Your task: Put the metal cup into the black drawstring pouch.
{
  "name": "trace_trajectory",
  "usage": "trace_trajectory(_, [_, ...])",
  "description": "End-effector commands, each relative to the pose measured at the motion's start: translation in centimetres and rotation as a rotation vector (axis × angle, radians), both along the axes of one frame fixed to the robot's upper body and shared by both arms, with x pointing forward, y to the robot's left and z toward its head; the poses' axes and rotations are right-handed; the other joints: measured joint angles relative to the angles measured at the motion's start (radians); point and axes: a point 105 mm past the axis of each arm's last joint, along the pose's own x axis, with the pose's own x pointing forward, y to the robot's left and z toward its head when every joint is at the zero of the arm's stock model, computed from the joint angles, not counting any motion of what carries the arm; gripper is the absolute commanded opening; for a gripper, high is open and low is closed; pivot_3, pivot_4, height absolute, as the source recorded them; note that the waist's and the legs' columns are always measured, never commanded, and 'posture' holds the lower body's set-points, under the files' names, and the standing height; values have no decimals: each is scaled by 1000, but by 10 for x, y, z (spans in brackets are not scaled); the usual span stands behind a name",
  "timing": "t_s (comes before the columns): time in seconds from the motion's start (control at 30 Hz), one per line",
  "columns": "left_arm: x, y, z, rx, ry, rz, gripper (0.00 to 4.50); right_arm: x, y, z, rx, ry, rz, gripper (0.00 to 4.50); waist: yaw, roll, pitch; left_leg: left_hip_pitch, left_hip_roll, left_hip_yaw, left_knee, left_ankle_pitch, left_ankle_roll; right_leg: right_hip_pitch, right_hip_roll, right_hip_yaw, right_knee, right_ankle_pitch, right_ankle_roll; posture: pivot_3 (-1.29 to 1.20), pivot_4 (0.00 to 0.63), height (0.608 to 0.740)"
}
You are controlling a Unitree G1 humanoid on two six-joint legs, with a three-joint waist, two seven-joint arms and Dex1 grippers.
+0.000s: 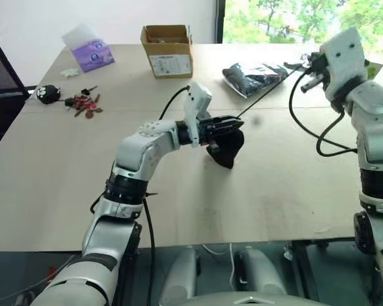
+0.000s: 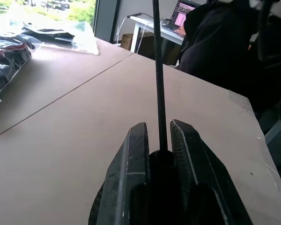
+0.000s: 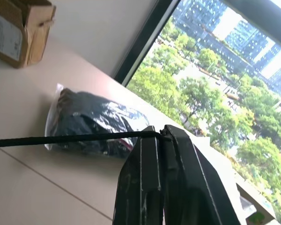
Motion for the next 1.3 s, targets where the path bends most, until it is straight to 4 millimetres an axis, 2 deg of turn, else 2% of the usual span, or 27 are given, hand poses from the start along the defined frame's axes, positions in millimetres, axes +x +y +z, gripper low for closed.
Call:
trace_trajectory(0.03, [7,1,-12,33,18,33,141,-4,-30,5,33,-44,-45,0,-4,0,0,0,0,0,0,0,0,0,0,0,0,0,0,0,150,740])
trace_trajectory(0.13, [10,-9,-12,42,-12,34,141,-4,-22,-17,85,20,27,0,-10,1,0,0,0,1,-1,0,0,0,0,1,0,0,0,0,150,740])
trace_trajectory(0.2, [10,-15,-6,12,6,21,141,-9,-20,-38,74,95,74,0,-12,1,0,0,0,1,0,0,0,0,0,1,0,0,0,0,150,740])
trace_trajectory(0.23, [8,-15,-3,6,4,11,1177,-11,-21,-45,64,117,80,480,-12,1,0,0,0,1,0,0,0,0,0,1,0,0,0,0,150,740])
trace_trajectory(0.27, [5,-15,2,-10,5,-1,1326,-15,-25,-52,60,138,83,606,-12,1,0,0,1,0,0,0,0,0,0,1,0,0,0,0,150,740])
trace_trajectory(0.3, [3,-12,6,-16,-5,0,1661,-19,-28,-57,60,151,83,799,-12,1,0,0,0,1,0,0,0,0,0,1,0,0,0,0,150,740])
trace_trajectory(0.4, [-3,4,20,-51,-39,19,2857,-37,-42,-70,58,201,82,2097,-12,1,1,0,0,1,0,0,0,0,0,1,0,0,0,0,150,740])
trace_trajectory(0.43, [-6,10,24,-61,-44,25,3411,-46,-44,-74,56,224,94,2674,-13,1,1,0,1,0,0,0,0,0,0,1,0,0,0,0,150,740])
trace_trajectory(0.47, [-11,20,29,-80,-41,33,3737,-57,-46,-78,79,246,107,3015,-14,2,1,0,1,0,0,0,0,0,0,1,1,0,1,0,150,740])
trace_trajectory(0.5, [-16,31,31,-92,-34,50,3837,-70,-44,-82,90,270,135,3445,-17,2,1,0,1,0,0,0,0,0,0,1,1,-1,1,0,150,740])
trace_trajectory(0.53, [-20,38,32,-96,-29,62,3837,-80,-41,-85,92,284,159,4068,-19,2,1,0,1,0,0,0,0,0,0,1,0,-1,1,0,150,740])
trace_trajectory(0.57, [-23,46,31,-101,-18,83,3837,-90,-38,-88,105,296,178,4334,-22,2,1,1,1,0,-1,0,0,0,1,1,1,-1,1,0,150,740])
trace_trajectory(0.73, [-44,86,6,-60,22,188,3837,-129,-17,-100,153,334,261,4436,-25,3,1,4,2,-2,0,0,0,2,2,5,2,-1,1,0,150,740])
trace_trajectory(0.8, [-57,98,-10,-20,51,192,4377,-143,-8,-109,173,369,306,4500,-21,2,1,3,2,-2,2,0,0,3,2,4,2,-1,2,0,150,740])
trace_trajectory(0.93, [-65,127,-36,32,53,360,4480,-164,0,-126,208,390,334,4500,-7,2,1,4,2,-1,3,0,0,4,2,2,1,-1,2,0,150,740])
trace_trajectory(1.1, [-86,143,-47,15,38,502,4480,-169,-9,-134,223,359,266,4500,3,2,0,4,6,1,4,0,1,5,2,4,0,-1,2,0,150,740])
trace_trajectory(1.17, [-95,157,-52,20,38,589,4480,-170,-18,-140,229,362,218,4500,4,2,0,5,7,2,5,0,0,5,4,4,1,-2,2,0,150,740])
trace_trajectory(1.3, [-104,166,-56,30,37,666,4480,-168,-26,-143,223,361,195,4500,4,2,-1,6,10,3,5,0,0,5,6,5,0,-2,3,0,150,740])
